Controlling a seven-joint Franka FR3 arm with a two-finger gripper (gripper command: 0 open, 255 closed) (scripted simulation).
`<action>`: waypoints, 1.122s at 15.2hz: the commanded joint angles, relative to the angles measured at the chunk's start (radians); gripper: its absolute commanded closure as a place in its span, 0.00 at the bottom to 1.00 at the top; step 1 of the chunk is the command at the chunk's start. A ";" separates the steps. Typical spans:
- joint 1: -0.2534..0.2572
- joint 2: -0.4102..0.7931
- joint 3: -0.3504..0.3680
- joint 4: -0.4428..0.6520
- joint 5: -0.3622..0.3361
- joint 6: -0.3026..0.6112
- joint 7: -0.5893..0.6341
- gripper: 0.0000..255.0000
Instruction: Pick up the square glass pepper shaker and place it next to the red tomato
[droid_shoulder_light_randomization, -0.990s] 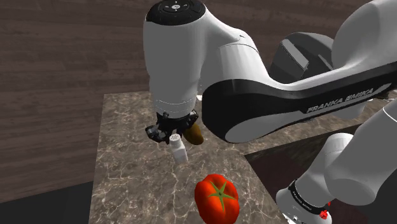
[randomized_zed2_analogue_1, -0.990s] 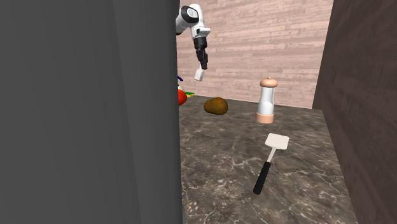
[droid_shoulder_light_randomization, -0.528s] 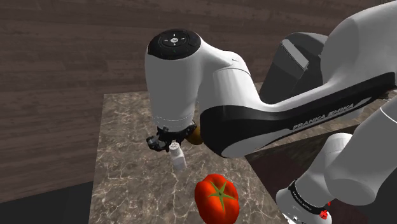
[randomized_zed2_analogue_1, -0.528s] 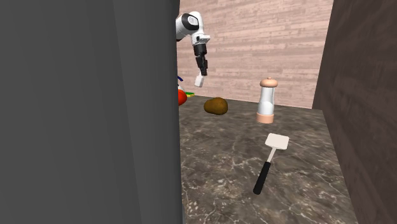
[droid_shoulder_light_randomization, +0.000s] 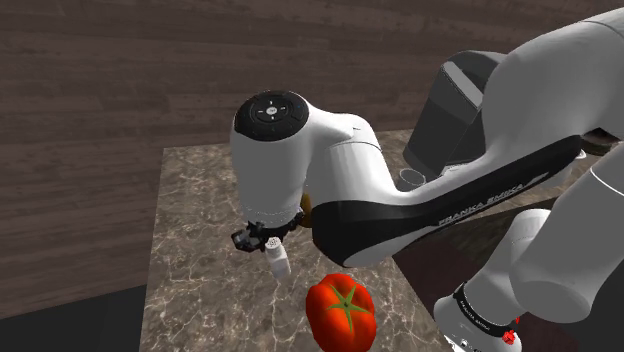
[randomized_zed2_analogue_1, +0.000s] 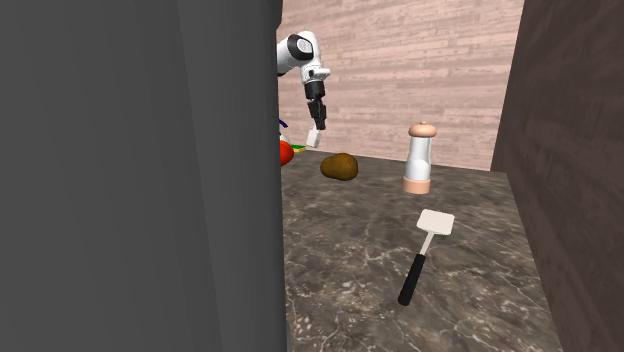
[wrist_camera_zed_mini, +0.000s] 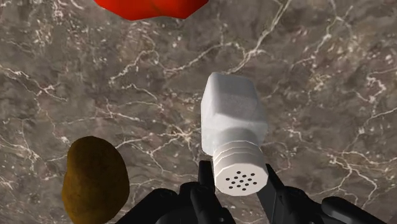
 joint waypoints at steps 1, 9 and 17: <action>0.000 0.014 0.000 -0.015 -0.014 0.024 0.013 1.00; 0.004 0.074 -0.003 -0.066 -0.076 0.110 0.074 1.00; 0.006 0.099 -0.006 -0.080 -0.103 0.139 0.099 1.00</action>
